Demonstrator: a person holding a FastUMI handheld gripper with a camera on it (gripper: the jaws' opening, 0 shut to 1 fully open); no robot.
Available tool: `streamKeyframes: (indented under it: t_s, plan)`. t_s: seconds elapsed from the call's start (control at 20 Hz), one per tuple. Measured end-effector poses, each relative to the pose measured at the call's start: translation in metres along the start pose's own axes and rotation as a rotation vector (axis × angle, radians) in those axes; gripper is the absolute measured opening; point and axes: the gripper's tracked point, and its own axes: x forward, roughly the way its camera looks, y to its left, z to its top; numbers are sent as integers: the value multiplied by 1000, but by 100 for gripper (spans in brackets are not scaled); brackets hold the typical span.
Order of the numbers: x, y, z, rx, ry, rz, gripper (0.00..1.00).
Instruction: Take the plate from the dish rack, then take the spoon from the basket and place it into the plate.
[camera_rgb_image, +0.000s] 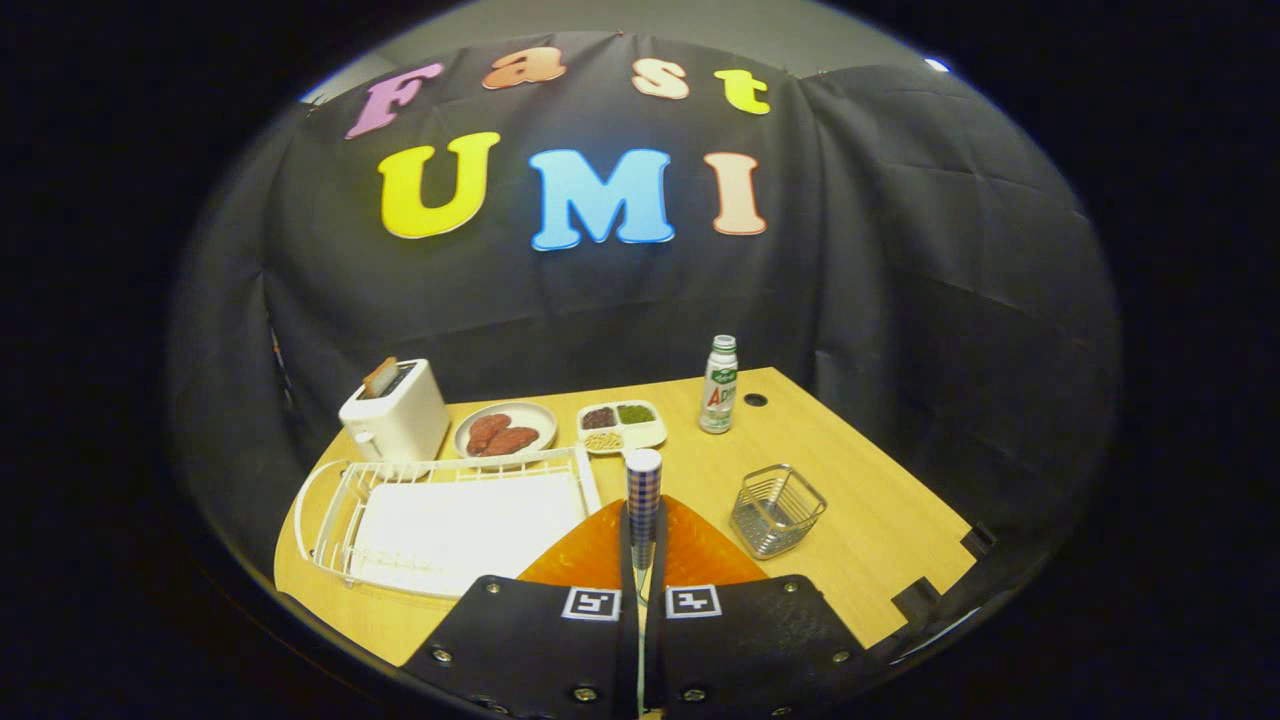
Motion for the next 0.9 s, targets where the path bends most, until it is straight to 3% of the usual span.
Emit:
streamKeyframes:
  t_s: [0.4, 0.6, 0.9]
  plan:
    - [-43, 67, -62, -54, 93, 159, 2]
    - [-49, 77, -87, -25, 147, 195, 2]
    - [-44, 66, -106, 17, 192, 182, 6]
